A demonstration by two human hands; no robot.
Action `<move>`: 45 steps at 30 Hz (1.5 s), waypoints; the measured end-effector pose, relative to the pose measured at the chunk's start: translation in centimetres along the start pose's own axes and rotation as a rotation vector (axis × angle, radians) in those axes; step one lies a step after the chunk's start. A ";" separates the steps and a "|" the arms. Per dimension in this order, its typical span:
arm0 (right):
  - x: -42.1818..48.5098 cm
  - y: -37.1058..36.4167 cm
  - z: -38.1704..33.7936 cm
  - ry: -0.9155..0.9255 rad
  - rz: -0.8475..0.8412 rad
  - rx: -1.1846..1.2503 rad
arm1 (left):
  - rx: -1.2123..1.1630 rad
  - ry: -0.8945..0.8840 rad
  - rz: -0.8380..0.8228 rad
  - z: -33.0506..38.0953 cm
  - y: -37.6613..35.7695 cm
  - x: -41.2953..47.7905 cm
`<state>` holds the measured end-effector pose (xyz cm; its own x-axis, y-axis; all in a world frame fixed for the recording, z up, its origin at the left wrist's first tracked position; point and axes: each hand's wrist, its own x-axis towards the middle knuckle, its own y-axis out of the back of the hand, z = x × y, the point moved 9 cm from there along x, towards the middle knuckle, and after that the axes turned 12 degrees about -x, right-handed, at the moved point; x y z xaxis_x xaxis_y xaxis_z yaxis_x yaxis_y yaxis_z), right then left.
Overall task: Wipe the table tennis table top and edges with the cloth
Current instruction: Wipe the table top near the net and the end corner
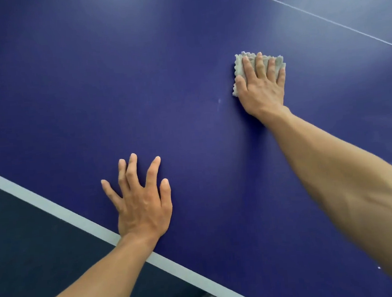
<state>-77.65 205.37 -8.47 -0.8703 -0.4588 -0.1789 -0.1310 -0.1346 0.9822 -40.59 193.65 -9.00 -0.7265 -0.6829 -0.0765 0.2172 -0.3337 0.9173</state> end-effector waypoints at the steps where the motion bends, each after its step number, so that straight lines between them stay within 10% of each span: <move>1: 0.3 0.2 -1.3 0.042 0.004 -0.018 | 0.000 0.002 -0.003 0.0 0.0 0.1; 14: -32.5 -5.0 -9.4 0.732 0.054 -0.081 | -0.179 0.031 0.022 0.2 0.6 0.2; 42: -55.1 -12.2 29.2 -0.700 -0.194 0.144 | -0.200 -0.350 -0.049 16.9 -6.6 -22.4; 45: -51.9 -10.8 25.9 -0.582 -0.120 0.076 | -0.185 -0.280 -0.080 18.6 -8.3 -22.8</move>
<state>-43.41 253.40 -8.29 -0.9615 0.1156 -0.2494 -0.2596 -0.0830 0.9621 -37.98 224.05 -7.60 -0.8914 -0.4530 -0.0118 0.2476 -0.5087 0.8246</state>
